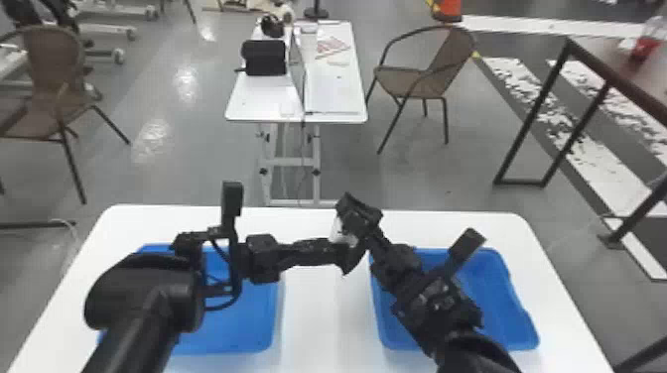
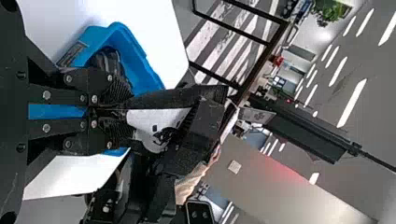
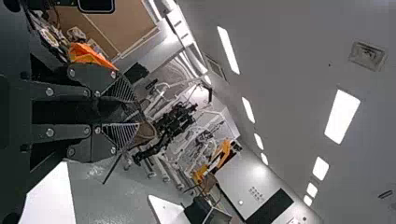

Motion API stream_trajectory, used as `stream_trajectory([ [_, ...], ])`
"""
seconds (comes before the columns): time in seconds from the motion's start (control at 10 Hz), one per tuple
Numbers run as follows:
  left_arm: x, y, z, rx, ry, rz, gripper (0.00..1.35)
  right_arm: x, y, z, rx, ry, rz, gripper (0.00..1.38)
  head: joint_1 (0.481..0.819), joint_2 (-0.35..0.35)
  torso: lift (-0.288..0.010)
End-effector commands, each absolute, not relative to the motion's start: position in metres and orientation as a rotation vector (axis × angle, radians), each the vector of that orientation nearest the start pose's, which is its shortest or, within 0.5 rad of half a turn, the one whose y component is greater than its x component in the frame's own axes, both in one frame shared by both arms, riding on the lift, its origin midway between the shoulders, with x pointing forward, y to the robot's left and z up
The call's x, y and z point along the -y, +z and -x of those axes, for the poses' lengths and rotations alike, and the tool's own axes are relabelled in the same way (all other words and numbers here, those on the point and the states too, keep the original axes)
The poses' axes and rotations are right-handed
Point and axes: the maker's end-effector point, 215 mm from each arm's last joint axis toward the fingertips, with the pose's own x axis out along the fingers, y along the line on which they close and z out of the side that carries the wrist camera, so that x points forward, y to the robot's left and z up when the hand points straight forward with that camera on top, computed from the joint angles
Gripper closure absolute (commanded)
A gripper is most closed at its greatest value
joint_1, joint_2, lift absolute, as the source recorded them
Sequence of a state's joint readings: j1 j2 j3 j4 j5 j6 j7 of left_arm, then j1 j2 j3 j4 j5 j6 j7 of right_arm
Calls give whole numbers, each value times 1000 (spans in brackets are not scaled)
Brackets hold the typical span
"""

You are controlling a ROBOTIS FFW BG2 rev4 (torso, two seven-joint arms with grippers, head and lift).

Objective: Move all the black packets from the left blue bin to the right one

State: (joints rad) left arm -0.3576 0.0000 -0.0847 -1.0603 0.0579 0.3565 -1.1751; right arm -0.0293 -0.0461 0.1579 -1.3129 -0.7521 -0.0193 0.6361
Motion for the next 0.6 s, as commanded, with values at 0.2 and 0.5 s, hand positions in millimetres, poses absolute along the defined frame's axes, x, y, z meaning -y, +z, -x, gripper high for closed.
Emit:
stream_trajectory([
  [0.2,-43,-439,-522,-411,-1060,405,61,126,-370,-557,26,549,-776,1283,695,-76,0],
  [0.5,-134,-439,-517,-335,-823,458,176,234,-430,-564,-44,357,-745,1282,695,-91,0],
])
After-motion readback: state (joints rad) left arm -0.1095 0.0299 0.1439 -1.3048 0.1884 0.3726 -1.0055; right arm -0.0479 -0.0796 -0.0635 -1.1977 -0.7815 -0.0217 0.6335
